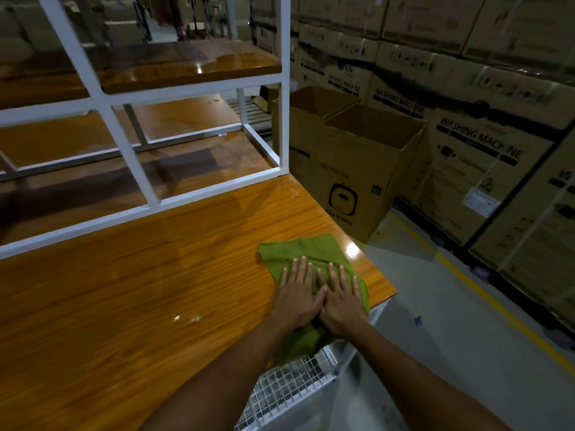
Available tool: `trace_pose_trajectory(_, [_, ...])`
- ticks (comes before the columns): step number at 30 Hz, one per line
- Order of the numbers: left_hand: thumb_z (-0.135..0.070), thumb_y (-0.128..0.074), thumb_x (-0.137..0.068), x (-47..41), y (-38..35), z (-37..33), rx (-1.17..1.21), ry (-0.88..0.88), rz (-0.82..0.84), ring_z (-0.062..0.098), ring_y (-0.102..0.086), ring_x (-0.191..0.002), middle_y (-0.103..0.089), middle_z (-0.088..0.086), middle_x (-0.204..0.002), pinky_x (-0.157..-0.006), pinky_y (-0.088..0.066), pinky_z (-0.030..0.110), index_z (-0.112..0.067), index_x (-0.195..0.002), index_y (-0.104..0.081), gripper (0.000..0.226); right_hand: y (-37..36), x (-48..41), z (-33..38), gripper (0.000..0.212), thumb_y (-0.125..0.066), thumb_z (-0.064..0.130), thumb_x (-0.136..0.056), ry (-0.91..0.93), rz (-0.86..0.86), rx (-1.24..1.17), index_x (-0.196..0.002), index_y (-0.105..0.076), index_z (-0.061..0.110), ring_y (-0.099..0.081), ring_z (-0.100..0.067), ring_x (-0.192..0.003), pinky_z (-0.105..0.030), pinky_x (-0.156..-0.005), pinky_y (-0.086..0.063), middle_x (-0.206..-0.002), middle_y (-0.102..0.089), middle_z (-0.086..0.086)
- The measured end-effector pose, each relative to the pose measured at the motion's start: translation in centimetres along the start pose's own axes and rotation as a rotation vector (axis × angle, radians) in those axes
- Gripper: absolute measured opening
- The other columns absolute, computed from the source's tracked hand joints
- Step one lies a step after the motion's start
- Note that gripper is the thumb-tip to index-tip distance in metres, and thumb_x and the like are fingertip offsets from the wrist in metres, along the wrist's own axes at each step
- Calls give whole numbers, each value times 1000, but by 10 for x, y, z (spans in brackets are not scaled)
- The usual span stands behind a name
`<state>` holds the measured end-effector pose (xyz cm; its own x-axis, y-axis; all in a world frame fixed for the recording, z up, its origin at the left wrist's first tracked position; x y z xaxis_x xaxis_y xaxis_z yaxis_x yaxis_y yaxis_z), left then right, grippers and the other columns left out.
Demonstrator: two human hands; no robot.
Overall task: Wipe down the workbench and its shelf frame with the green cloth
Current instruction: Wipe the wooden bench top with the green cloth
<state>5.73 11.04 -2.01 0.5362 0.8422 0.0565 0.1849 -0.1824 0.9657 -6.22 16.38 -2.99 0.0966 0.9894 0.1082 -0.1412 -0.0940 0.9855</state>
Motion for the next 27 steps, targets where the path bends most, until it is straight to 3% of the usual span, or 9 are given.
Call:
trace_pose_trajectory(6, [-65,-6,-95,-29,-4,11,-29,4,-64,20,9,-150,3,4,-164,-118,9,40,-17,-156,-6,78,2,-25,-4,65,-18,52,-100,-12,-39,-23,-156,6,31,13,-24,-151,-49,-120,8,-165,10,-4])
trace_pose_trajectory(12, [-71,15,-83,-63,-3,24,23,1,-97,19,8,-150,1,3,-164,-121,7,42,-17,-156,-9,95,9,-60,-6,70,-3,57,-94,-2,-55,-19,-157,2,28,9,-24,-151,-49,-120,5,-165,5,-4])
trace_pose_trajectory(16, [-71,12,-86,-82,-1,32,29,2,-106,19,8,-150,2,3,-164,-121,5,43,-18,-156,-8,90,11,-81,-9,78,8,59,-85,15,-46,-6,-157,6,28,13,-24,-151,-49,-120,6,-165,10,-3])
trace_pose_trajectory(21, [-73,21,-80,-107,2,40,8,3,-116,18,10,-150,4,2,-164,-121,6,42,-19,-156,-6,97,11,-112,-14,66,-11,57,-100,10,-24,4,-156,9,30,17,-24,-150,-51,-120,7,-164,15,-3])
trace_pose_trajectory(27, [-71,10,-85,-148,15,50,1,24,-9,16,15,-148,11,-3,-163,-119,10,41,-26,-156,1,85,19,-150,-16,64,-14,55,-101,-3,-17,-29,-155,13,32,19,-24,-149,-53,-119,10,-164,16,-2])
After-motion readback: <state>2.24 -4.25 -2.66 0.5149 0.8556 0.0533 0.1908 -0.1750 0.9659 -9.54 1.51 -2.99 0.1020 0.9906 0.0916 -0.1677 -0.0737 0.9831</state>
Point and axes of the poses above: each hand's wrist, its own x-axis away from the middle knuckle, its own y-axis out of the back of the hand, z = x × y, the point moved 2 cm from there along -x, towards the middle knuckle
